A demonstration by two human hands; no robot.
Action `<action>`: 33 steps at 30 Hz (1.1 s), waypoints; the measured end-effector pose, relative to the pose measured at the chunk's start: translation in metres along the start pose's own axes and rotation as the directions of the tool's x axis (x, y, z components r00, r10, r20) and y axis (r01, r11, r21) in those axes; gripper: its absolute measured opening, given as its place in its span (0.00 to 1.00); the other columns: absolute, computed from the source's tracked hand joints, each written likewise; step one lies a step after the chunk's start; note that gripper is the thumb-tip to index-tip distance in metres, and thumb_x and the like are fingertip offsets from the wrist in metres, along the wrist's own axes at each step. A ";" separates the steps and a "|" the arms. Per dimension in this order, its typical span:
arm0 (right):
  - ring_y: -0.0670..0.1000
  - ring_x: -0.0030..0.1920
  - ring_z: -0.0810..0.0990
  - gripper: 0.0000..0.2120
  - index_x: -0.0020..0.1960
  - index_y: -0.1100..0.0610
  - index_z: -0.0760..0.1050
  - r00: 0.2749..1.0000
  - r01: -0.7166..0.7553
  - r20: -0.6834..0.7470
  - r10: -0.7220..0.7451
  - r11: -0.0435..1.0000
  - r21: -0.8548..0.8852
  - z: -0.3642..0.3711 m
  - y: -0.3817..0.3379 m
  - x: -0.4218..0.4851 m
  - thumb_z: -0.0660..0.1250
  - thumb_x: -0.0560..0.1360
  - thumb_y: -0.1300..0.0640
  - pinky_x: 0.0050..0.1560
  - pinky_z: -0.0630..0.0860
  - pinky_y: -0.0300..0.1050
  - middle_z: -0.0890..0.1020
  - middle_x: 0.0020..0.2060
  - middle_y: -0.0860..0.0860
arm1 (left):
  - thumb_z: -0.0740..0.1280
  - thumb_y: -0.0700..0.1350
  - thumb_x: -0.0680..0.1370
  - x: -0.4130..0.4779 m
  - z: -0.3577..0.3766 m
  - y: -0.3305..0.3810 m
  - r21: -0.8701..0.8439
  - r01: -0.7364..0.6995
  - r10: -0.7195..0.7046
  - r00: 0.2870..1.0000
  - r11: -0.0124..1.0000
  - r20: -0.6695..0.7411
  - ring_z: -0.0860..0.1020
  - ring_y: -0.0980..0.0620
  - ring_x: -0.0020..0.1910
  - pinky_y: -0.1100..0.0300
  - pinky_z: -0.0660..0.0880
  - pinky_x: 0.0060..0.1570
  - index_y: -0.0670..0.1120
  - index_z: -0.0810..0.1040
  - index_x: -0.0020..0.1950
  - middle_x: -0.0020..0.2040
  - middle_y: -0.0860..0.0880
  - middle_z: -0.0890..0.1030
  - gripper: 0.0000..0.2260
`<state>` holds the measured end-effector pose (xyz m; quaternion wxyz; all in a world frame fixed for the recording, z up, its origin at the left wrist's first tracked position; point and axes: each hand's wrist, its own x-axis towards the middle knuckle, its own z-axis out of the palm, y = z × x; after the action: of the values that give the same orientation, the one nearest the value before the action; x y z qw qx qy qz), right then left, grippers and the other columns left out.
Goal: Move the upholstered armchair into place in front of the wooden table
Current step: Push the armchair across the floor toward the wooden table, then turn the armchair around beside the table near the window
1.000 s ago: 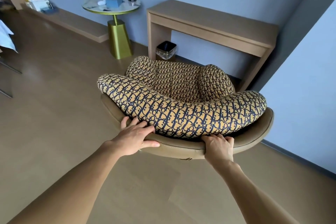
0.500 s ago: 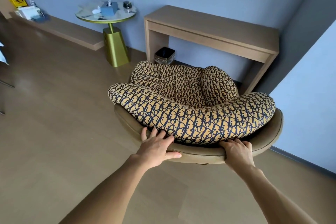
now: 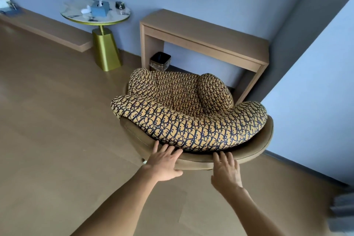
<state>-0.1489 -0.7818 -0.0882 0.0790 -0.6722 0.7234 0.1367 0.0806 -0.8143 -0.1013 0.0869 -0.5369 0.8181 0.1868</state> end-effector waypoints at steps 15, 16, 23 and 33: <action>0.72 0.79 0.43 0.51 0.80 0.60 0.36 0.983 0.098 0.162 -0.085 0.992 -0.074 -0.004 -0.040 -0.018 0.64 0.76 0.36 0.80 0.51 0.61 0.44 0.80 0.66 | 0.68 0.49 0.79 -0.059 -0.041 -0.094 -0.020 0.254 -0.254 0.967 0.967 0.021 0.47 0.40 0.82 0.39 0.48 0.79 0.65 0.46 0.81 0.84 0.46 0.44 0.39; 0.71 0.79 0.43 0.52 0.80 0.60 0.37 0.979 0.095 0.188 -0.078 0.992 -0.079 -0.008 -0.039 -0.018 0.65 0.76 0.36 0.80 0.52 0.61 0.45 0.80 0.67 | 0.69 0.48 0.79 -0.057 -0.043 -0.101 -0.029 0.277 -0.277 0.961 0.961 0.001 0.48 0.40 0.82 0.39 0.49 0.79 0.65 0.46 0.81 0.84 0.46 0.44 0.40; 0.56 0.56 0.81 0.14 0.58 0.56 0.75 0.988 0.023 0.149 -0.029 0.999 0.043 -0.072 -0.062 -0.006 0.66 0.76 0.49 0.54 0.76 0.49 0.82 0.56 0.55 | 0.72 0.48 0.77 -0.026 -0.079 -0.149 -0.059 0.295 -0.299 0.950 0.954 -0.085 0.53 0.39 0.81 0.38 0.57 0.77 0.64 0.47 0.81 0.84 0.46 0.46 0.42; 0.63 0.81 0.43 0.42 0.81 0.46 0.44 0.976 0.200 0.022 -0.218 0.928 0.313 -0.096 -0.244 0.131 0.62 0.76 0.34 0.77 0.42 0.72 0.47 0.82 0.55 | 0.74 0.52 0.73 0.067 -0.114 -0.254 -0.114 0.187 -0.184 0.982 0.976 0.036 0.59 0.41 0.79 0.38 0.59 0.76 0.63 0.50 0.80 0.84 0.47 0.53 0.44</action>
<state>0.0894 -0.9497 -0.0587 0.2179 -0.7206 0.6575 0.0316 0.2908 -1.0067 -0.0735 0.0824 -0.6127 0.7509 0.2322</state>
